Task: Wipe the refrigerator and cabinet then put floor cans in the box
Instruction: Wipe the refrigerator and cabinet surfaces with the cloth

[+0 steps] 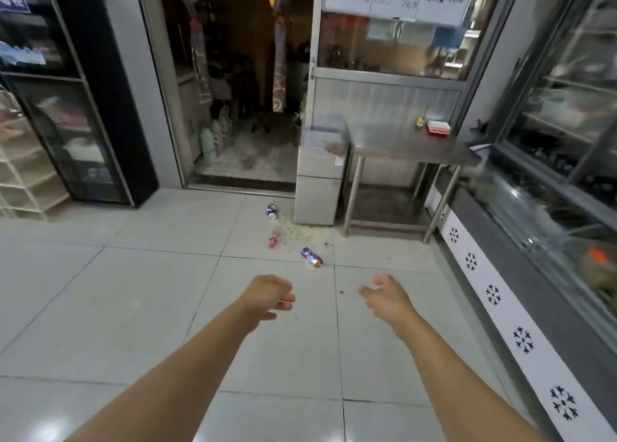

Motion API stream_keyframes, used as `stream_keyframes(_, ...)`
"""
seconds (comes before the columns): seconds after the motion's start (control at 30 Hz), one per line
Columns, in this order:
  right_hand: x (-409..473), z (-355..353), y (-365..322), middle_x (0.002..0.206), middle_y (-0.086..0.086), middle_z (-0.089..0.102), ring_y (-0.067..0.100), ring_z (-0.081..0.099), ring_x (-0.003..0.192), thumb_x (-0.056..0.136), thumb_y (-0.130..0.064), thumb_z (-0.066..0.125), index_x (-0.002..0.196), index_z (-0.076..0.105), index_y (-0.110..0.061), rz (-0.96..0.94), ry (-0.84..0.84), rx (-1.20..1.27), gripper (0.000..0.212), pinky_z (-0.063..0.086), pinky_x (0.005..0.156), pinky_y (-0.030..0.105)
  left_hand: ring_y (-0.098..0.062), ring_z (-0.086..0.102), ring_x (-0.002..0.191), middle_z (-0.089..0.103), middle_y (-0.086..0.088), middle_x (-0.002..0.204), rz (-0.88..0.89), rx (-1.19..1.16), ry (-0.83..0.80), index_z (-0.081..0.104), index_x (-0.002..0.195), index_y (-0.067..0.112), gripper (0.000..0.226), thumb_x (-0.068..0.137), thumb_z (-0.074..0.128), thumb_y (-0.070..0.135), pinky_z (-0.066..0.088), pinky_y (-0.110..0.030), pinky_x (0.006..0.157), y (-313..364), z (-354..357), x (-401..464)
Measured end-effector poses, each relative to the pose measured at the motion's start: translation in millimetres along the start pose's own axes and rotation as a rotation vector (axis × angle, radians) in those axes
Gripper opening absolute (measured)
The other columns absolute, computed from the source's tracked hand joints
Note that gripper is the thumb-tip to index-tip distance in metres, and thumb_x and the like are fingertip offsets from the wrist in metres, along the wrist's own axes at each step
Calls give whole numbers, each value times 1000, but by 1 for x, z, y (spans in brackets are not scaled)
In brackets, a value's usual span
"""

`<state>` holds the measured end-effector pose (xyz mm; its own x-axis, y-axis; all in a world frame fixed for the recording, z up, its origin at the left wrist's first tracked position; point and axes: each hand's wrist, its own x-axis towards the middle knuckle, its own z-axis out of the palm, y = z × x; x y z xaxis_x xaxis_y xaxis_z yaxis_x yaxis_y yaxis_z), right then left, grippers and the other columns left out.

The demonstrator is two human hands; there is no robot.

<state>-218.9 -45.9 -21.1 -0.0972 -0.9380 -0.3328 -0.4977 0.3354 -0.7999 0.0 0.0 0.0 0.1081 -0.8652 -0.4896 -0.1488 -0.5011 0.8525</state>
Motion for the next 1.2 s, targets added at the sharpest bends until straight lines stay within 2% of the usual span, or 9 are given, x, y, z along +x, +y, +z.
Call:
stream_keyframes(0.1, 8, 10, -16, 123, 9, 53, 23, 57, 106, 89, -33, 60, 133, 41, -12, -14, -3, -7, 53, 44, 88, 32, -18, 64, 82, 69, -6, 98, -8, -8, 6, 60, 102, 14, 16, 89, 52, 20, 42, -30, 75, 7, -11, 12)
stream_keyframes(0.23, 19, 22, -27, 134, 9, 47, 25, 49, 118, 89, -35, 60, 134, 39, -12, -22, -4, -30, 54, 37, 86, 27, -17, 63, 80, 68, -5, 95, -10, -14, 18, 59, 103, 13, 16, 90, 53, 20, 42, -32, 80, 13, -26, 27)
stream_keyframes(0.4, 49, 25, -47, 140, 7, 43, 24, 47, 121, 88, -37, 61, 136, 37, -14, -51, -2, -42, 58, 36, 86, 26, -19, 63, 86, 68, -6, 99, -2, -32, 28, 58, 108, 12, 20, 92, 52, 22, 42, -34, 83, 33, -40, 55)
stream_keyframes(0.5, 80, 25, -67, 141, 7, 42, 20, 48, 110, 88, -37, 61, 138, 36, -14, -73, 10, -41, 60, 39, 76, 22, -18, 63, 86, 69, -5, 97, 10, -16, 34, 57, 113, 10, 25, 92, 51, 23, 44, -33, 82, 55, -43, 86)
stream_keyframes(0.63, 141, 26, -92, 142, 8, 41, 24, 46, 124, 87, -37, 62, 140, 35, -15, -103, 11, -16, 63, 36, 86, 27, -13, 63, 81, 68, -1, 91, 45, 18, 63, 53, 122, 10, 34, 92, 51, 25, 46, -33, 78, 94, -41, 142)
stream_keyframes(0.77, 225, 19, -127, 140, 8, 44, 25, 47, 124, 87, -37, 63, 138, 38, -13, -138, 28, -9, 62, 36, 90, 28, -14, 62, 85, 67, -3, 94, 53, 42, 94, 55, 116, 11, 27, 93, 50, 24, 47, -32, 78, 145, -34, 215)
stream_keyframes(0.97, 347, 11, -192, 135, 8, 48, 25, 50, 121, 87, -35, 64, 136, 39, -8, -168, 0, -17, 61, 41, 91, 30, -14, 62, 83, 68, -7, 102, 85, 64, 102, 57, 111, 10, 23, 93, 49, 21, 45, -26, 67, 219, -45, 306)
stream_keyframes(1.03, 381, 13, -216, 138, 8, 46, 25, 50, 121, 87, -36, 63, 137, 38, -9, -175, -10, -23, 61, 44, 89, 31, -14, 63, 81, 68, -8, 102, 102, 64, 124, 58, 108, 10, 21, 93, 50, 21, 46, -28, 69, 241, -56, 336)
stream_keyframes(1.2, 470, 29, -265, 141, 9, 44, 27, 48, 123, 87, -37, 63, 138, 40, -12, -183, -18, -28, 61, 43, 98, 37, -14, 63, 83, 68, -7, 100, 121, 63, 145, 59, 101, 14, 15, 92, 50, 22, 46, -31, 76, 282, -88, 424)
